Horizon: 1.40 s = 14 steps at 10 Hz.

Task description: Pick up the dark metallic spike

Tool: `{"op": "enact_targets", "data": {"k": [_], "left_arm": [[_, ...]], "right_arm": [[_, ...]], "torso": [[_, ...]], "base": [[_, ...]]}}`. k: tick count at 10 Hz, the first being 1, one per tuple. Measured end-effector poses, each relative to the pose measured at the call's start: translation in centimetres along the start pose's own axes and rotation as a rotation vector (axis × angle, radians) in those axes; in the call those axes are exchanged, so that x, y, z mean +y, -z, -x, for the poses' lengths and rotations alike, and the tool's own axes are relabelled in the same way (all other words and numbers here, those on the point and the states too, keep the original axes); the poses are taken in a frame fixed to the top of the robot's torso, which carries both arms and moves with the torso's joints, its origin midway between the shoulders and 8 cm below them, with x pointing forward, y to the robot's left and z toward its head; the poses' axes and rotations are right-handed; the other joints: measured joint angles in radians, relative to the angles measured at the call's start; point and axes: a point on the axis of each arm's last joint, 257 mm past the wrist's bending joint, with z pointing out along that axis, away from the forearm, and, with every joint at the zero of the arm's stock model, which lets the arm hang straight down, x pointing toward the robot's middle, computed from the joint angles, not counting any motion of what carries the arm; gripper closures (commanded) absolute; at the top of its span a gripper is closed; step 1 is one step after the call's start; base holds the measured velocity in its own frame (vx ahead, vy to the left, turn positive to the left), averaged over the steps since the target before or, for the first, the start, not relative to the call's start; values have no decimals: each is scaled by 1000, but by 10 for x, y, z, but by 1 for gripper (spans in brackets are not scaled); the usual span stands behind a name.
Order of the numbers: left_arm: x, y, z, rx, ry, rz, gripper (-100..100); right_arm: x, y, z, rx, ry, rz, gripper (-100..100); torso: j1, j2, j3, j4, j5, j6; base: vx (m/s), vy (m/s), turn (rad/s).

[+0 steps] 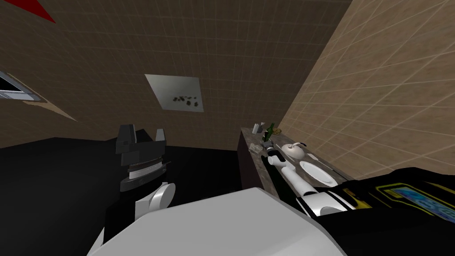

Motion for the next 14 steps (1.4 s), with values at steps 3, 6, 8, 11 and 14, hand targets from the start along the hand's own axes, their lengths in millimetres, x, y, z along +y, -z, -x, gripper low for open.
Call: {"op": "enact_targets", "data": {"k": [3, 6, 8, 11, 14], "left_arm": [[0, 0, 0, 0, 0, 0, 0], [0, 0, 0, 0, 0, 0, 0], [0, 0, 0, 0, 0, 0, 0], [0, 0, 0, 0, 0, 0, 0], [0, 0, 0, 0, 0, 0, 0]], "right_arm": [[25, 0, 15, -31, 6, 51, -100], [25, 0, 15, -32, 6, 53, -100], [25, 0, 15, -33, 6, 53, -100], [25, 0, 16, -33, 3, 52, 100], [25, 0, 15, -32, 1, 53, 0]], "torso": [[-2, -1, 0, 0, 0, 0], [-4, -3, -2, -1, -1, 1], [-4, -3, -2, -1, -1, 1], [-3, -2, -1, -1, 0, 1], [-2, -3, -2, -1, 0, 0]], "base": [[-34, 35, 112], [6, -6, -20], [0, 0, 0], [0, 0, 0], [0, 0, 0]]}}
